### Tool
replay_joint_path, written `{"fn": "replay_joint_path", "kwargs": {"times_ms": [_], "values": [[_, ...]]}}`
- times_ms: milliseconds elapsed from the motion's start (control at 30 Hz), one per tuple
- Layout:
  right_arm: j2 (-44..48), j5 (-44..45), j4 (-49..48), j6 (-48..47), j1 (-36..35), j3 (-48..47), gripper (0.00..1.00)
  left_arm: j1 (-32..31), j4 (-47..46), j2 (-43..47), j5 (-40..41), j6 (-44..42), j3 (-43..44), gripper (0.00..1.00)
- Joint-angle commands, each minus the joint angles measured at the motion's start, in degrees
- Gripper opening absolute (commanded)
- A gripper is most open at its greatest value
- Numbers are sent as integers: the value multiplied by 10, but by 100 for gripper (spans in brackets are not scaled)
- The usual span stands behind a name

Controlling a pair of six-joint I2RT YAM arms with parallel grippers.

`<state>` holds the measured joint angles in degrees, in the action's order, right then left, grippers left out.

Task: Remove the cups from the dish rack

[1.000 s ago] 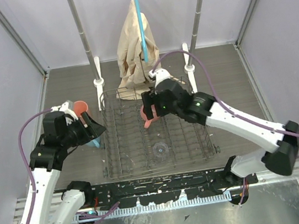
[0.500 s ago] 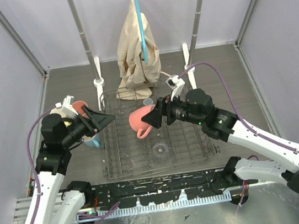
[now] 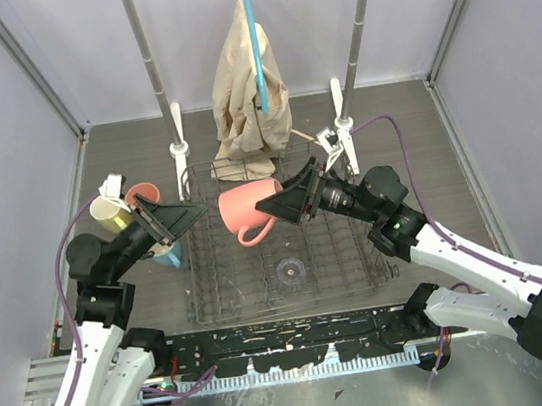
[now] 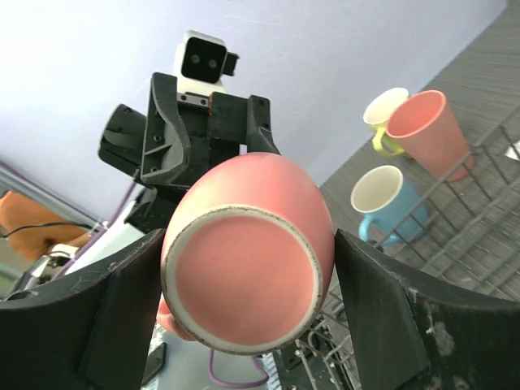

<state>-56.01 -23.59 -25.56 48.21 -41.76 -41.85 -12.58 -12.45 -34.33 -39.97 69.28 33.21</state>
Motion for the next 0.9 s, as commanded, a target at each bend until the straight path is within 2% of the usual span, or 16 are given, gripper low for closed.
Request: {"fn": "replay_joint_path", "kwargs": {"times_ms": [0, 400, 567, 733, 867], "values": [[-6, -28, -158, 47, 1, -14, 0, -16, -105, 9, -22, 54, -16, 77], [-35, -41, -178, 54, 1, -22, 1, -126, -132, -13, 20, 30, -12, 72], [-39, -45, -179, 55, 1, -21, 1, -157, -128, -36, 43, 20, -8, 59], [-38, -48, -176, 52, 1, -19, 1, -175, -129, -41, 61, 9, -3, 56], [-34, -47, -177, 49, 1, -10, 1, -177, -129, -37, 76, 7, -4, 40]]}}
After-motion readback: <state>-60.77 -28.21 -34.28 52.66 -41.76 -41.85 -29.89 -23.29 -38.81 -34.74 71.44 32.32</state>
